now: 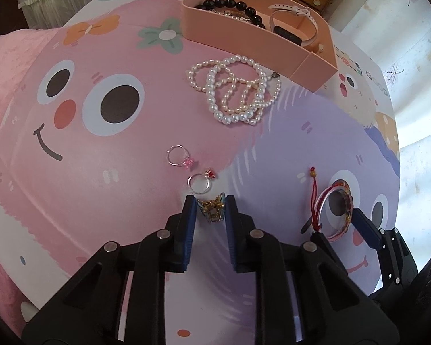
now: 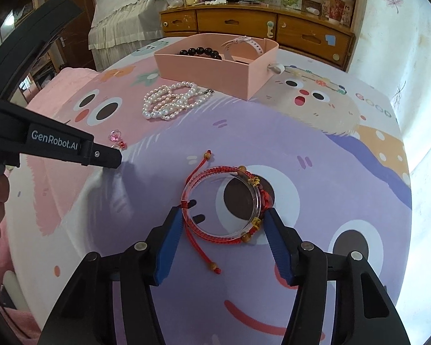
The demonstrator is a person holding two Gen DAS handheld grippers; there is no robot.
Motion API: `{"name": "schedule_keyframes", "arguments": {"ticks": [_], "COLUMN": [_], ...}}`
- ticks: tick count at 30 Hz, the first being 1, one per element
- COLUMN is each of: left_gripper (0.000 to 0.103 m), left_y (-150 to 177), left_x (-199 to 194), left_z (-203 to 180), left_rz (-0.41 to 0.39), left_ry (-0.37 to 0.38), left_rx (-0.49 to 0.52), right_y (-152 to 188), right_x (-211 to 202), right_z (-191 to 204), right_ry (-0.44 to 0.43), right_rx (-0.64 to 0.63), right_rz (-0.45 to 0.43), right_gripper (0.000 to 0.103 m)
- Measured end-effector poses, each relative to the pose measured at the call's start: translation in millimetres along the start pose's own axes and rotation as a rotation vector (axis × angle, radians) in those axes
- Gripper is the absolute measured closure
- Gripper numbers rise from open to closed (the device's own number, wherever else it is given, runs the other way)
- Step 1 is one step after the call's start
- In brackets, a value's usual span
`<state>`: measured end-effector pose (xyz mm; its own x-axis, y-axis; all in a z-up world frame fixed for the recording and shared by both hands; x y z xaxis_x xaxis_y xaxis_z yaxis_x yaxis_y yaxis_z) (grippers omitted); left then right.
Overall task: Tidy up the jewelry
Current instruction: 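Grasp the red string bracelet with the right tool while the left tool grasps the gold charm, then carry red bracelet and gold charm into the pink tray and open both tools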
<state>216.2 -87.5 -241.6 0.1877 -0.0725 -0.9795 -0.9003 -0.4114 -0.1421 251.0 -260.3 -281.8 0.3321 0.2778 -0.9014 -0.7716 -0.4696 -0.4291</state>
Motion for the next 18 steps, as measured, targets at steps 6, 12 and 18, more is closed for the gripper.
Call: {"name": "schedule_keyframes", "arguments": {"ticks": [6, 12, 18], "left_gripper": [0.086, 0.086, 0.086], "left_y": [25.6, 35.3, 28.7], "left_x": [-5.9, -30.1, -63.3], "left_z": [22.4, 47.7, 57.6], "left_rz": [0.073, 0.095, 0.084], "left_ry": [-0.011, 0.019, -0.007], "left_rx": [-0.006, -0.006, 0.134], "right_y": [5.8, 13.0, 6.2], "right_x": [-20.9, -41.6, -57.0], "right_z": [-11.9, -22.5, -10.9], "right_ry": [-0.075, -0.141, -0.141], "right_rx": [0.132, 0.294, 0.380], "right_rz": [0.009, 0.011, 0.003], "right_gripper": [0.045, 0.045, 0.045]}}
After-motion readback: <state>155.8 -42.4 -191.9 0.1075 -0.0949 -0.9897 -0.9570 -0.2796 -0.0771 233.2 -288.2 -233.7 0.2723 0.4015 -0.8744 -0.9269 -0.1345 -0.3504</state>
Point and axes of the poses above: each gripper's, at about its wrist camera, not at the fingertips, and x roughly the way its jaws point, z to its left, y to its underside, the point moved 4 cm from there along x, roughly the way its jaws point, and after that the axes turned 5 degrees about z, right-handed, at the moved point
